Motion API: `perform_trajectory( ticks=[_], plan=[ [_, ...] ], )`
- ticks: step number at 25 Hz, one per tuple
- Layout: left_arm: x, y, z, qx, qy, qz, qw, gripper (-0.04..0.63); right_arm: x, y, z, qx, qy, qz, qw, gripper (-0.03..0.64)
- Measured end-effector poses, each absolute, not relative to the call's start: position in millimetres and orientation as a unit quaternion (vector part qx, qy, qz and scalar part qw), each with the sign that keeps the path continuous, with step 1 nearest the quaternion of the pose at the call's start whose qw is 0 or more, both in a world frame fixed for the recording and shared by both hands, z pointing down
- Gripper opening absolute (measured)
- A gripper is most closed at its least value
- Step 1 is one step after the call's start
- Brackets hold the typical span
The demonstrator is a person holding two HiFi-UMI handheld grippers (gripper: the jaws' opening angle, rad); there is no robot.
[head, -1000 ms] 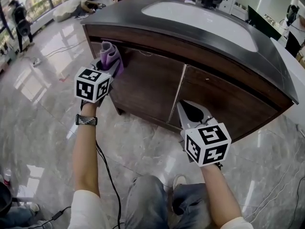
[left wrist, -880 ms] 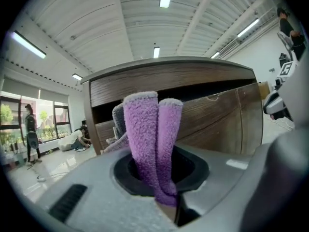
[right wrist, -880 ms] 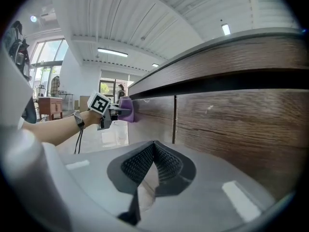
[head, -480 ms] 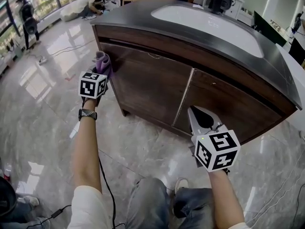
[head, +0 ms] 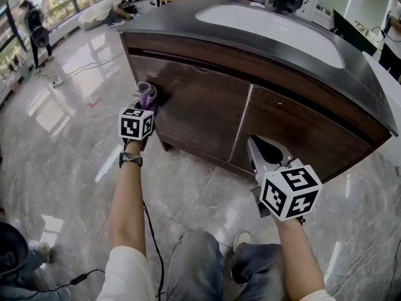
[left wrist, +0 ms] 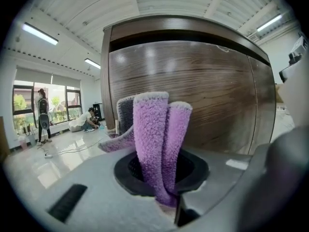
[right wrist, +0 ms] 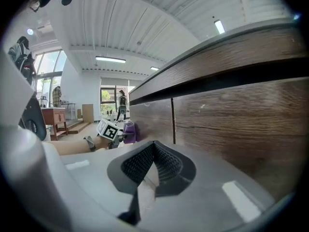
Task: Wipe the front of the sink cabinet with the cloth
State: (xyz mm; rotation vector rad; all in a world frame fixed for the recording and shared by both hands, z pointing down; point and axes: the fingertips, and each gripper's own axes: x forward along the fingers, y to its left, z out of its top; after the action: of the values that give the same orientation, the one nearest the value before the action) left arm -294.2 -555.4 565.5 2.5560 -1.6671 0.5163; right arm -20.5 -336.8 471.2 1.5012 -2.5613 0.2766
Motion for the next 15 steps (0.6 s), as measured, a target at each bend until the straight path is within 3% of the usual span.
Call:
perform_trajectory(
  ticks=[15],
  plan=[
    [-159.4,-491.8,545.5,0.879,-0.45,0.159,-0.01,0.052,-38.9,-336.2,468.8,0.512,-0.85,0.095,0.079,0.006]
  ],
)
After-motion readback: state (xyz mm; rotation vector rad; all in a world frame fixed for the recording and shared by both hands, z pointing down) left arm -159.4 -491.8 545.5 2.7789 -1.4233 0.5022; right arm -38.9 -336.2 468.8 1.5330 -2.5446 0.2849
